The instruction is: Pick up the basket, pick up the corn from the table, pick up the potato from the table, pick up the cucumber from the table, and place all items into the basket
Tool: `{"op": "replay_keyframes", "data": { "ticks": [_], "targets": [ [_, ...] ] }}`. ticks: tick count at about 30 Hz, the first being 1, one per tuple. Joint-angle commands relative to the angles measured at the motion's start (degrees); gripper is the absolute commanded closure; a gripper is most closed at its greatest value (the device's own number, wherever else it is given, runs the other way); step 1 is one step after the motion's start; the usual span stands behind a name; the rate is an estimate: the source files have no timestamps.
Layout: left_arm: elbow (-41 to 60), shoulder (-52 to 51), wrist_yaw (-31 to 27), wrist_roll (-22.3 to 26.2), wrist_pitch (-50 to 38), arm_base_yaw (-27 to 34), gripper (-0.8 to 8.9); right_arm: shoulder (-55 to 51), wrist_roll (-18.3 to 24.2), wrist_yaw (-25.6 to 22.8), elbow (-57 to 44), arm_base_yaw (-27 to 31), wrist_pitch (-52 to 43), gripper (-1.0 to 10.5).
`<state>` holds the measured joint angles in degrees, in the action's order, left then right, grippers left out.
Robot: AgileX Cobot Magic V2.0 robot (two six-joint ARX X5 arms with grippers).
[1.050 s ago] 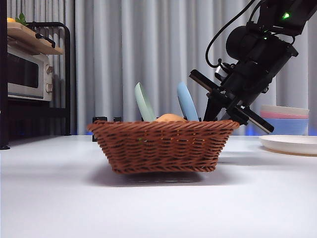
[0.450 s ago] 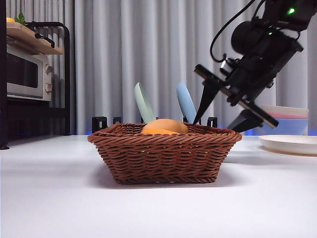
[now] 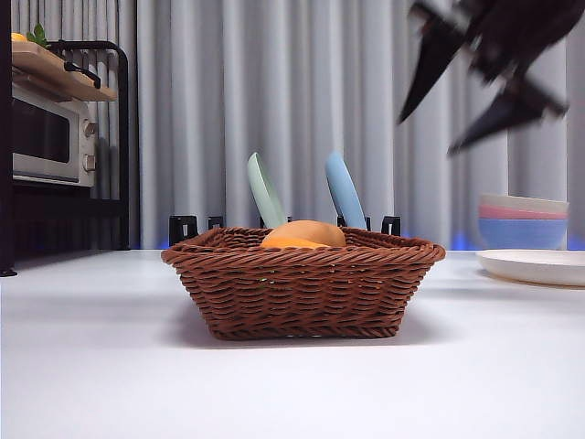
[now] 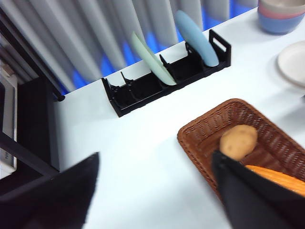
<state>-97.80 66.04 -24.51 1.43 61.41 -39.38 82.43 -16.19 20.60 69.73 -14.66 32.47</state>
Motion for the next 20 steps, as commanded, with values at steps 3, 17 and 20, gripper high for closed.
{"op": "replay_keyframes", "data": {
  "ticks": [3, 17, 20],
  "targets": [
    [9.9, -3.2, -0.2, 2.5, -7.7, 2.3, 8.22, -10.1, 11.9, -10.4, 0.0, -0.1, 0.8, 9.6],
    [55.4, -36.0, 1.6, 7.8, -37.2, 7.0, 8.22, -43.1, 18.2, -19.4, -23.3, -0.1, -16.2, 9.6],
    [60.5, -44.4, 3.7, 7.3, -37.1, 7.0, 8.22, -51.4, 18.1, -19.6, -30.1, -0.1, -15.8, 9.6]
  ]
}}
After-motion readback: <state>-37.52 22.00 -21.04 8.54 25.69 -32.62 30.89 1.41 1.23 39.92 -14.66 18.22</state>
